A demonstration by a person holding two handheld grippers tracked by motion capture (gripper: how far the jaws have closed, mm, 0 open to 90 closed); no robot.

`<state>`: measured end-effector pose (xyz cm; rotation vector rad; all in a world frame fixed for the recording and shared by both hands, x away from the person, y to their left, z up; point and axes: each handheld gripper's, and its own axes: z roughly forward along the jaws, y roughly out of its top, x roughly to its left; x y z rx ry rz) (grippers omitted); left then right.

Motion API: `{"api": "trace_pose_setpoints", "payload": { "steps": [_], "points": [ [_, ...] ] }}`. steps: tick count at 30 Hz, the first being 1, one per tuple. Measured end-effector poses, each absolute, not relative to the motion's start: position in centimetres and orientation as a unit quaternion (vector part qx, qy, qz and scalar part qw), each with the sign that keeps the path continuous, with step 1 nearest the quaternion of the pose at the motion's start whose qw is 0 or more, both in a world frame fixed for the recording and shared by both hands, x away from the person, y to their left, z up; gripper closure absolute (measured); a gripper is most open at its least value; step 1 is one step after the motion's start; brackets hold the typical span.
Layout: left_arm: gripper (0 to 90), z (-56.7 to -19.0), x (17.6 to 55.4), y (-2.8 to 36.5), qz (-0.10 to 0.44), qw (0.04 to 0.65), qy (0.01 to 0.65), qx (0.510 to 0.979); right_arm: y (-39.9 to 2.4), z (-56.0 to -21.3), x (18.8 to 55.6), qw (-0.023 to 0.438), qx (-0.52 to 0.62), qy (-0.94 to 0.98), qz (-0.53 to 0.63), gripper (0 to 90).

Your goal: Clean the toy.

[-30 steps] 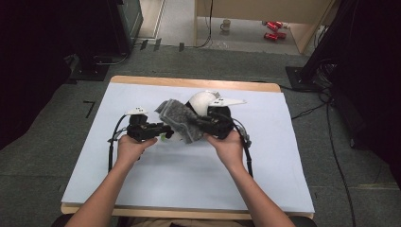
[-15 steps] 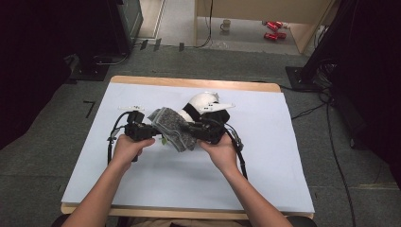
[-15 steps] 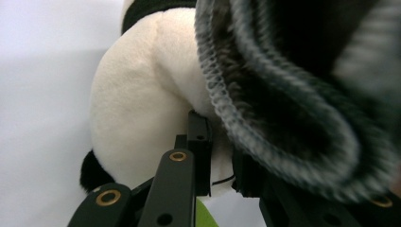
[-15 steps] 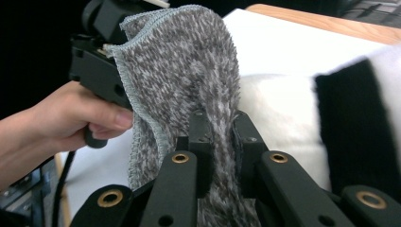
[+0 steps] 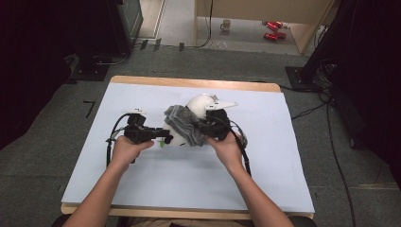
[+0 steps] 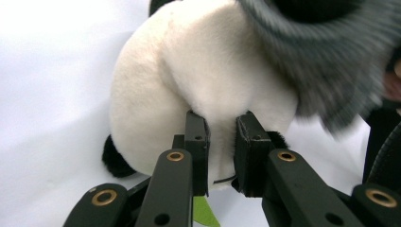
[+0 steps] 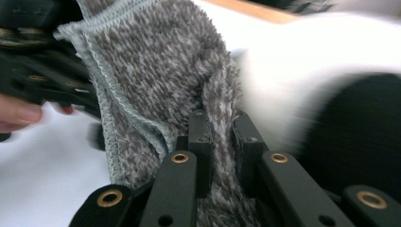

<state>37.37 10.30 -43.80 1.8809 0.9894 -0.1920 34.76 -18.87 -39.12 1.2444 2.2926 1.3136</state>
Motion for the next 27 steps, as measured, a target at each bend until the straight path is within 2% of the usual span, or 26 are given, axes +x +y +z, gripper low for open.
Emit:
{"api": "trace_pose_setpoints", "payload": {
  "steps": [2, 12, 21, 27],
  "points": [
    [77.6, -43.8, 37.5, 10.3, -0.079, 0.486, 0.411, 0.767, -20.3, -38.9, 35.2, 0.101, 0.436, 0.768, 0.459, 81.7],
    [77.4, -44.0, 38.1, 10.7, -0.079, 0.493, 0.422, 0.757, -25.9, -38.8, 36.7, 0.135, 0.500, 0.713, 0.473, 81.8],
    [76.3, -44.1, 38.4, 10.9, -0.073, 0.499, 0.430, 0.749, -27.4, -39.5, 37.2, 0.166, 0.523, 0.698, 0.459, 81.6],
    [75.0, -44.3, 38.9, 11.5, -0.076, 0.508, 0.450, 0.731, -28.9, -37.5, 36.4, 0.181, 0.527, 0.670, 0.491, 81.7]
  ]
}}
